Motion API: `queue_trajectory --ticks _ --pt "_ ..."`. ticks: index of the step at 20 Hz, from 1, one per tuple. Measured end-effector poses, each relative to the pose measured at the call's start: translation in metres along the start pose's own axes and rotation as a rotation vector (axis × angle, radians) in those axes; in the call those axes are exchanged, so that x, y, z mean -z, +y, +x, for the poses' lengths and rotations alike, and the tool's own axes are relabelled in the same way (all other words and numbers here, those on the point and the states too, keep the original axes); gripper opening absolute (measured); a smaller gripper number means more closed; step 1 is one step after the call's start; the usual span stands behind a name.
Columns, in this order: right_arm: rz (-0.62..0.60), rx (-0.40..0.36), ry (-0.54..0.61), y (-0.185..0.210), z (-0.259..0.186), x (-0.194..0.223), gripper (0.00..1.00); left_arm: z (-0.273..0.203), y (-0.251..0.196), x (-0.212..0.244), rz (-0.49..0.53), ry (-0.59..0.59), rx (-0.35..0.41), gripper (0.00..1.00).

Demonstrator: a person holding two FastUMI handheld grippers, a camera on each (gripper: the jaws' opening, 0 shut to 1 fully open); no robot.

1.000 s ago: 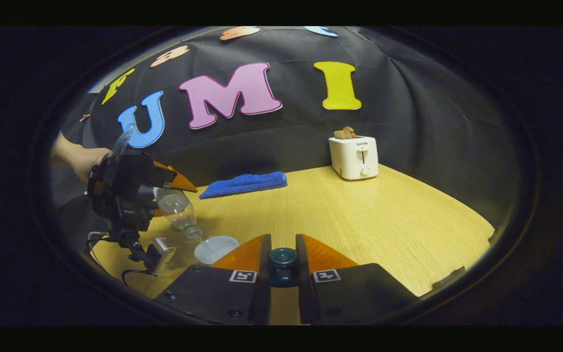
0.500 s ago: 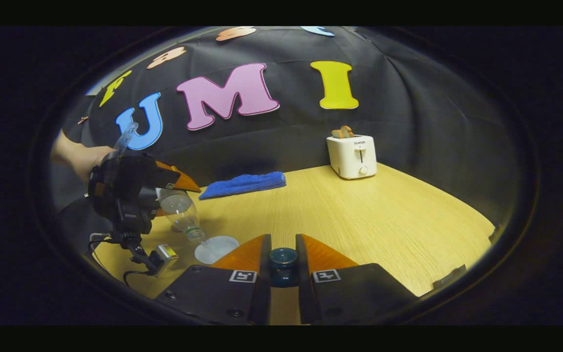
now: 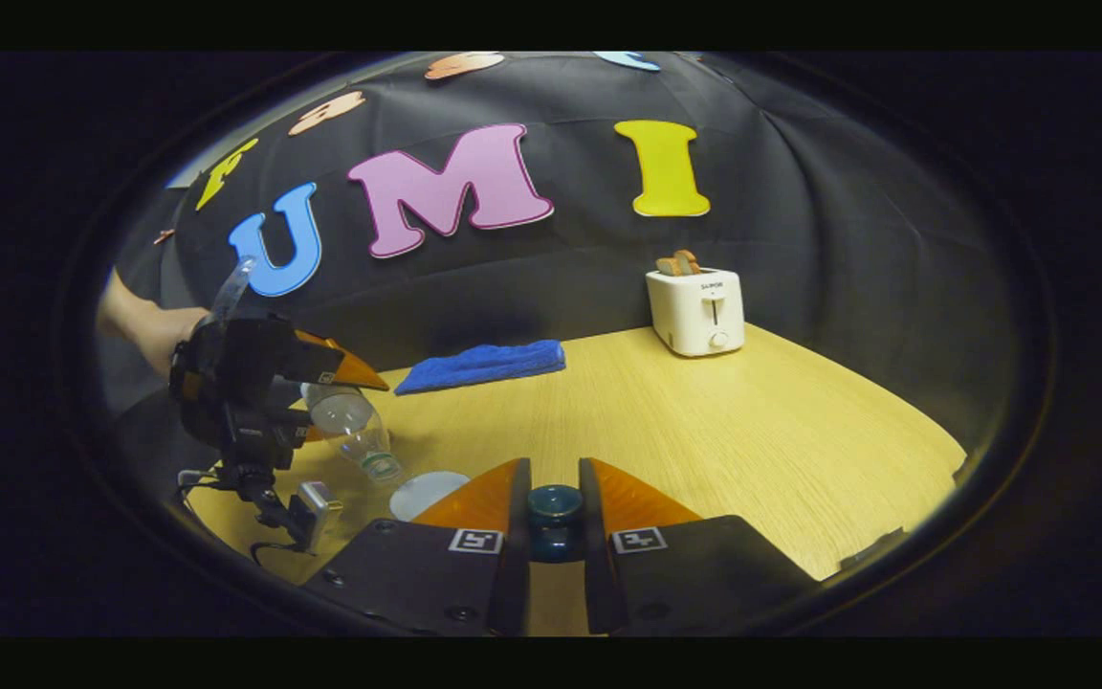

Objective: Open the teacup lid with one hand, grasp the water bottle and pour water into the teacup with the other hand; after pouring, place the water bottle on the coaster and then close the teacup lid.

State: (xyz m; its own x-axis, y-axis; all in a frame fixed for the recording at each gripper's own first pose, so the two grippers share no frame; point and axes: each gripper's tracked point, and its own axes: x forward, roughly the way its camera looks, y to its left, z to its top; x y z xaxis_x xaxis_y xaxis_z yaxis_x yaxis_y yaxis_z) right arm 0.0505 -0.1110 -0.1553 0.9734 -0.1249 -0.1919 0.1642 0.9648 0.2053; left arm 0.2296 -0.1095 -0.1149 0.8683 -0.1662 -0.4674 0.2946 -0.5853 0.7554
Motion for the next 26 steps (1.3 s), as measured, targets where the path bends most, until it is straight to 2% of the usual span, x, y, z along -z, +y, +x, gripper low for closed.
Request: queue_trajectory --ticks 1,2,5,6,7,8,10,11,12,13,17,19,20,22,26 --pt "-0.01 -0.004 -0.001 0.002 0.0 -0.004 0.27 -0.001 -0.004 0.0 -0.065 -0.007 -0.001 0.76" --pt "-0.021 -0.008 -0.001 0.003 0.001 -0.007 0.31 -0.001 -0.008 -0.001 -0.13 -0.013 -0.002 0.76" --pt "-0.057 -0.019 -0.003 0.007 0.001 -0.022 0.31 -0.002 -0.014 0.001 -0.384 -0.041 -0.024 0.76" --pt "-0.069 -0.022 -0.006 0.007 0.001 -0.028 0.27 -0.001 -0.016 0.003 -0.481 -0.046 -0.042 0.76" --pt "-0.082 -0.023 -0.011 0.008 0.002 -0.034 0.22 -0.002 -0.019 0.001 -0.584 -0.049 -0.061 0.75" --pt "-0.092 -0.025 -0.016 0.009 0.001 -0.04 0.27 -0.003 -0.021 -0.001 -0.696 -0.055 -0.085 0.76" --pt "-0.111 -0.032 -0.028 0.012 0.003 -0.053 0.27 -0.006 -0.031 -0.006 -0.936 -0.067 -0.123 0.75" --pt "-0.116 -0.037 -0.033 0.015 0.004 -0.057 0.31 -0.002 -0.037 -0.009 -1.06 -0.08 -0.139 0.76" --pt "-0.12 -0.042 -0.034 0.018 0.005 -0.061 0.27 0.002 -0.04 -0.014 -1.18 -0.101 -0.156 0.76" --pt "-0.127 -0.049 -0.035 0.021 0.01 -0.061 0.27 0.006 -0.041 -0.02 -1.293 -0.122 -0.169 0.76" --pt "-0.129 -0.088 -0.021 0.044 0.02 -0.056 0.27 0.013 -0.037 -0.043 -1.654 -0.18 -0.245 0.75" --pt "-0.145 -0.109 -0.019 0.058 0.025 -0.05 0.27 0.02 -0.025 -0.053 -1.78 -0.233 -0.316 0.76" --pt "-0.153 -0.124 -0.013 0.065 0.029 -0.046 0.27 0.022 -0.021 -0.053 -1.811 -0.259 -0.348 0.76" --pt "-0.156 -0.14 -0.006 0.076 0.037 -0.035 0.27 0.034 -0.008 -0.051 -1.847 -0.323 -0.41 0.75" --pt "-0.132 -0.139 -0.023 0.088 0.048 -0.024 0.24 0.051 0.02 -0.061 -1.93 -0.485 -0.48 0.76"
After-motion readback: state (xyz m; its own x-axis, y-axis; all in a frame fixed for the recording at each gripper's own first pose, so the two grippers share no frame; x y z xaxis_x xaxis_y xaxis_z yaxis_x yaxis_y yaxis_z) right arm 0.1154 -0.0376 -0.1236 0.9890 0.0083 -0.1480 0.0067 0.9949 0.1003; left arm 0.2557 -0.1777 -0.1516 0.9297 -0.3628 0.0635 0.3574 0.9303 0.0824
